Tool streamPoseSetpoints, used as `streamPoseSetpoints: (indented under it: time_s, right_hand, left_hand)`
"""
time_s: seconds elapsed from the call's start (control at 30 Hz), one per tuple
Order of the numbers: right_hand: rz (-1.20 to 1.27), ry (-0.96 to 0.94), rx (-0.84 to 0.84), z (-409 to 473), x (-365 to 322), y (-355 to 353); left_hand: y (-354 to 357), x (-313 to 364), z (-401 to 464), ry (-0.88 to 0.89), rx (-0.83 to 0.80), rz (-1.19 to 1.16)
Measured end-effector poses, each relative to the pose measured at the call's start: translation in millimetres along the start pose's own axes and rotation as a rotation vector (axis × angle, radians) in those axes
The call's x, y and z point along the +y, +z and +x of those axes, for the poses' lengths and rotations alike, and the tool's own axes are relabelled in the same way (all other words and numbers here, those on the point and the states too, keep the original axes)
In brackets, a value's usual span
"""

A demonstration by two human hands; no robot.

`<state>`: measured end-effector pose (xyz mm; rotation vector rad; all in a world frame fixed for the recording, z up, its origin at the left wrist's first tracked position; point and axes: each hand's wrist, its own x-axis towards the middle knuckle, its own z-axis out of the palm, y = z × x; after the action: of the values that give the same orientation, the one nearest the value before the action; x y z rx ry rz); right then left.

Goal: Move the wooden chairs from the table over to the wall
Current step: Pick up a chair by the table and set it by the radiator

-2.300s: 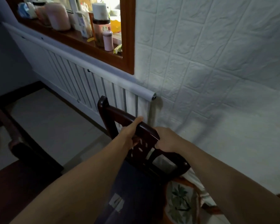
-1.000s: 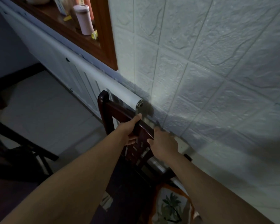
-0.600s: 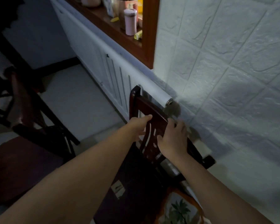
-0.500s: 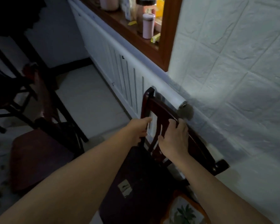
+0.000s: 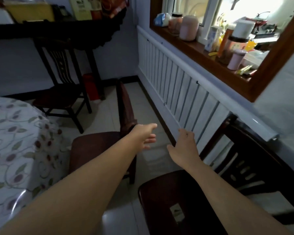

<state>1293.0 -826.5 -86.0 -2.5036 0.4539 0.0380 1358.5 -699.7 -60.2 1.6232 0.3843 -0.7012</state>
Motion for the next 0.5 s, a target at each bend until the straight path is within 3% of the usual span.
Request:
streamPoseSetpoints:
  time_s: [0.23, 0.5]
  right_hand:
    - [0.028, 0.0, -0.026, 12, -90, 51]
    - [-0.001, 0.044, -0.077, 57, -132, 75]
  left_hand:
    - [-118, -3, 24, -0.019, 0.024, -0.024]
    - [-164, 11, 73, -0.041, 0.03, -0.035]
